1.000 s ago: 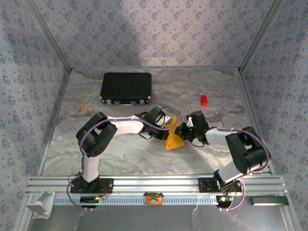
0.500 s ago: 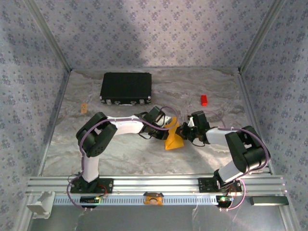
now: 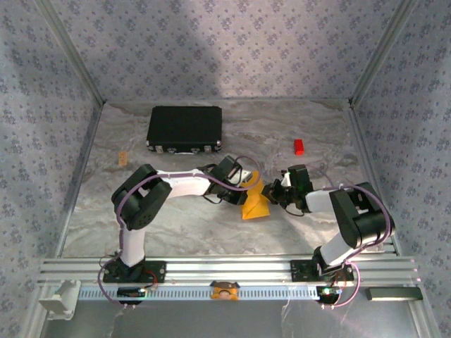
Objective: Fold a paper plane with a square sheet of paper (pick it up from the middle)
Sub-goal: Fold the triangle a second time at the center of the table.
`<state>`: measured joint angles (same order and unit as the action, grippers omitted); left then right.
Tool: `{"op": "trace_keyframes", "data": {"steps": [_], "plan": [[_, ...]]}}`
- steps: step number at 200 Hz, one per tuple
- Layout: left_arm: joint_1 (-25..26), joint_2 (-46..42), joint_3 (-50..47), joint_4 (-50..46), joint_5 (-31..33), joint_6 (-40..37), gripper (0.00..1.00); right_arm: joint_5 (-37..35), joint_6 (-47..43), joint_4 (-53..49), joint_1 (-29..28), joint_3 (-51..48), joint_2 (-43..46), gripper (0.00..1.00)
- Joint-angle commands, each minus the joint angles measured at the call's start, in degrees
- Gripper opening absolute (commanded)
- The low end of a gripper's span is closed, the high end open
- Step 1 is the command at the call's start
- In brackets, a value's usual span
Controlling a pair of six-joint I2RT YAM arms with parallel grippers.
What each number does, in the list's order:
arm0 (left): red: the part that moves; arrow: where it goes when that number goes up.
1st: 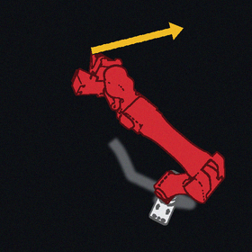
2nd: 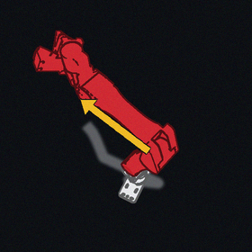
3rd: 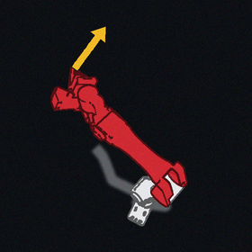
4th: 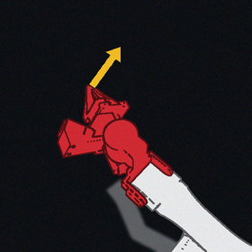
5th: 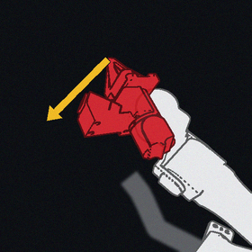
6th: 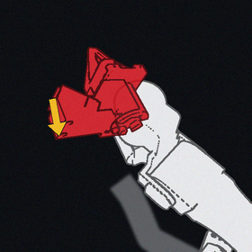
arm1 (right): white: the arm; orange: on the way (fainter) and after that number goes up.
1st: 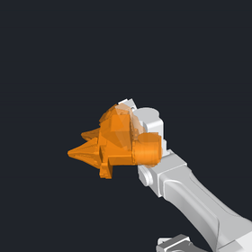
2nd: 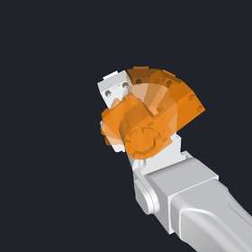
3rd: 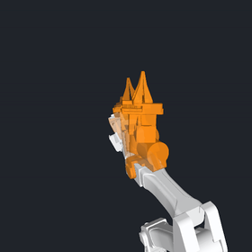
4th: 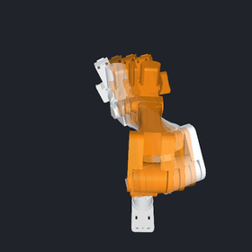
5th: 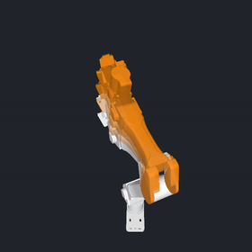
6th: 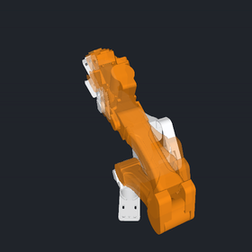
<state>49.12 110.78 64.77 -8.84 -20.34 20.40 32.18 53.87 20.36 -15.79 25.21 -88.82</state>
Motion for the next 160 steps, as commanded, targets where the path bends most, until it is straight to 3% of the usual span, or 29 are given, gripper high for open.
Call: {"op": "trace_keyframes", "data": {"steps": [1,29,69,114,160], "plan": [[-0.3,1.5,-0.7,-4.1,0.2,-1.1,0.0,0.0,0.9,-3.9,0.5,0.8,3.2,0.02],[-0.3,1.7,-0.4,-4.1,0.0,-1.2,0.0,-0.5,-2.6,-11.2,-2.7,4.0,6.0,0.02],[-0.3,1.7,-0.3,-3.9,0.0,-1.1,0.0,-0.8,-0.5,-8.3,-6.0,1.1,4.9,0.03],[-0.3,2.1,0.1,-4.4,-0.3,-1.4,0.0,-2.8,-1.6,-9.0,-5.3,-1.3,0.2,0.02],[-0.3,2.1,-0.5,-3.9,-0.5,-1.2,0.0,-2.5,-2.4,-12.3,-4.8,1.5,6.2,0.03]]}}
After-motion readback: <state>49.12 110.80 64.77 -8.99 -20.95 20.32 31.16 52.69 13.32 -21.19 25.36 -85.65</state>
